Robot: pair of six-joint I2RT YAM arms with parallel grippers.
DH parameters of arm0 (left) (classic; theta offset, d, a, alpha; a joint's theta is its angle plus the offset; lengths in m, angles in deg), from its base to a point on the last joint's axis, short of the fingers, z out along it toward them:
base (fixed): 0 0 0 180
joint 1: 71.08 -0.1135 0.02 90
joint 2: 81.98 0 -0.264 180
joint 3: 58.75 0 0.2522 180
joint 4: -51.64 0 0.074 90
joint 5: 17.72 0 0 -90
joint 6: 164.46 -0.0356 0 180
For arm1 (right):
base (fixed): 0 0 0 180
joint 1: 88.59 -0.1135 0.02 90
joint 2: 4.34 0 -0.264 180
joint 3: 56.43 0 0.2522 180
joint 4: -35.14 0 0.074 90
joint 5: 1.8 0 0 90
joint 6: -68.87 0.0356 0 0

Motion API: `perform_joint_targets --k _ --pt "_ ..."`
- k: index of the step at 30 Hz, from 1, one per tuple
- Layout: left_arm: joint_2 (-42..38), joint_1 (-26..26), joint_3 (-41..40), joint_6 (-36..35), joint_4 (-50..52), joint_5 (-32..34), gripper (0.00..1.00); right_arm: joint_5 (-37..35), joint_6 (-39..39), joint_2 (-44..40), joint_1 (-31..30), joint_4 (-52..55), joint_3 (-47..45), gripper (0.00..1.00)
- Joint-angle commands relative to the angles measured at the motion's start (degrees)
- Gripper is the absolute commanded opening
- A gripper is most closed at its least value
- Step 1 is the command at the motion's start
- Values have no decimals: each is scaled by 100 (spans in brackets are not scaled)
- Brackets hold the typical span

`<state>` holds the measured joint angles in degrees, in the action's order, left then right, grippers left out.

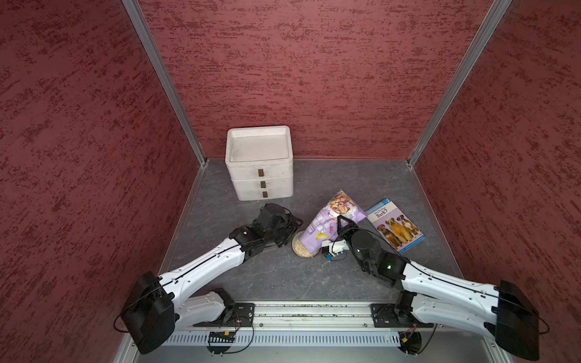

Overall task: Pour the oats into the breakfast bowl
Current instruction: Pour the oats into the bowl.

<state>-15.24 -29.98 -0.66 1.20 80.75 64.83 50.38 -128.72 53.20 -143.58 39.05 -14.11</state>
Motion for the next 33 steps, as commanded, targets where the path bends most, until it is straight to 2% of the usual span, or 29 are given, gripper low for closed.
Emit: perform_joint_targets --k 1,2,4,7,9,10,12,14,15,17,19,20,21,22,24,25,27,29,30,32,33 --pt "-25 21 -23 25 -120 47 53 -268 -124 -21 -147 -477 471 0" --pt "-21 14 -34 28 -158 24 53 -175 -99 -27 -168 -323 451 0" --pt "-16 4 19 -16 -79 -13 53 -216 5 -45 -43 -1268 386 0" --pt "-78 37 -6 4 -91 62 53 -167 -11 -101 -125 -193 386 0" --pt "-91 17 -60 14 -131 33 53 -279 21 -138 -88 -1127 343 0" --pt "-95 17 -45 7 -94 38 53 -283 56 -152 -95 -1021 367 0" --pt "-95 29 -52 18 -126 58 53 -206 -43 -182 -109 -75 420 0" --pt "-83 11 -40 4 -136 27 53 -279 -34 -149 -7 -948 458 0" --pt "-82 12 -17 2 -100 49 53 -289 -20 -83 -53 -901 483 0" --pt "-76 29 -29 19 -153 63 53 -213 -134 -26 -120 -148 487 0" --pt "-65 21 21 -1 -98 21 53 -243 -63 -44 -11 -1243 461 0" --pt "-75 27 24 -14 -35 54 53 -236 39 -27 -77 -1024 491 0" --pt "-93 34 9 -7 -14 84 53 -216 -39 -41 -222 -141 508 0" --pt "-92 31 -15 8 -64 83 53 -187 -62 -68 -256 220 506 0" --pt "-75 -2 9 -2 -106 23 53 -281 9 -92 -89 -1057 456 0" --pt "-66 -1 39 -21 -66 27 53 -294 69 -101 -76 -1068 462 0" --pt "-60 20 21 -11 -61 62 53 -254 -77 -140 -159 6 472 0" --pt "-41 4 17 -7 -135 -2 53 -302 -65 -170 -79 -1224 425 0" --pt "-46 3 34 -7 -86 2 53 -294 46 -183 -78 -1184 457 0" --pt "-64 28 6 0 -88 41 53 -225 -47 -240 -143 116 450 0" --pt "-65 25 -13 1 -134 18 53 -266 -11 -243 -126 -435 396 0"
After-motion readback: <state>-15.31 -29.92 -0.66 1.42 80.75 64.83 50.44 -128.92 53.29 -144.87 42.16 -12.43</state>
